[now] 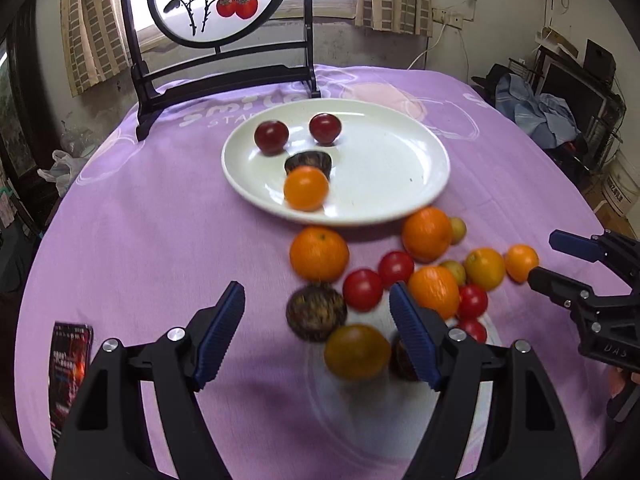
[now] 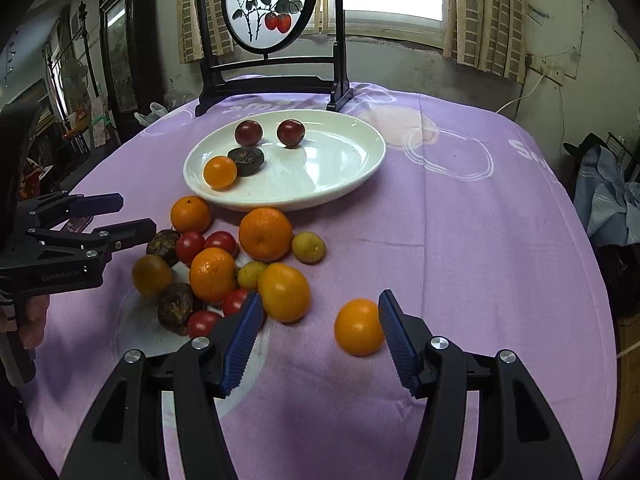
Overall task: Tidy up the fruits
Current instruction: 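Grasp a red cherry tomato with the right gripper while the left grasps a yellow tomato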
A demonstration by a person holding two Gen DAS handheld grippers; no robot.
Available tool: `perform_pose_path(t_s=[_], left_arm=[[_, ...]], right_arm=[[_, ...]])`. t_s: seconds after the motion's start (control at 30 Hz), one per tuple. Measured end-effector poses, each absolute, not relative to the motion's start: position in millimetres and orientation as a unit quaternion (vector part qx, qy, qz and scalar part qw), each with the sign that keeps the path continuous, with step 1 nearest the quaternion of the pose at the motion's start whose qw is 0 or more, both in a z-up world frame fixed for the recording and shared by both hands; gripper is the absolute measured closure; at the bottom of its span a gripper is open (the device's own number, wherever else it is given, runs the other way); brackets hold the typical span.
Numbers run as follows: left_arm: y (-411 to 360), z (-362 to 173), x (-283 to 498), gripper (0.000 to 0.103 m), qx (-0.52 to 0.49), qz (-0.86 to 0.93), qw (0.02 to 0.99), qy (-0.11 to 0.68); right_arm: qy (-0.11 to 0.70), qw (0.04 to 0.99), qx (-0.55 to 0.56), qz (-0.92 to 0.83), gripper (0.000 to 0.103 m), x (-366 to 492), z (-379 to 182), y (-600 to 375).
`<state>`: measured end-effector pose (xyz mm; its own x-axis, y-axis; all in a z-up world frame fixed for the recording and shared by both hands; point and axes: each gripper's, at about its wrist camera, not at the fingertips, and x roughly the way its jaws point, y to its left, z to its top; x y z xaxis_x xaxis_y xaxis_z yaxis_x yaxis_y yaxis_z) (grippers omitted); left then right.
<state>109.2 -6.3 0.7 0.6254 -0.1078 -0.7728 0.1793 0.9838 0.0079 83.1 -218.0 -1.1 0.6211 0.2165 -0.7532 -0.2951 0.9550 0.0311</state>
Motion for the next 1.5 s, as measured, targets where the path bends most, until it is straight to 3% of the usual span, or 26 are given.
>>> perform_pose_path(t_s=[0.6,0.67,0.83,1.1,1.5], left_arm=[[13.7,-25.3,61.3,0.030,0.013,-0.089,0.888,0.450],[14.7,-28.4,60.4,0.030,0.011,-0.094,0.886,0.453],[17.7,-37.1,61.9,0.030,0.002,-0.094,0.881,0.464],[22.1,-40.2,64.1,0.030,-0.007,-0.088,0.878,0.471],[0.6,-41.4,75.5,0.030,0.011,-0.094,0.874,0.476]], right_arm=[[0.454,0.863,-0.081,0.208,0.043,42.8,-34.5,-165.7],[0.458,0.860,-0.088,0.207,0.045,46.6,-37.7,-158.7],[0.461,0.861,-0.095,0.192,0.062,64.6,-42.3,-145.4],[0.463,0.863,-0.098,0.175,0.073,77.4,-42.5,-132.4],[0.456,0.868,-0.062,0.186,0.073,51.1,-33.1,-165.0]])
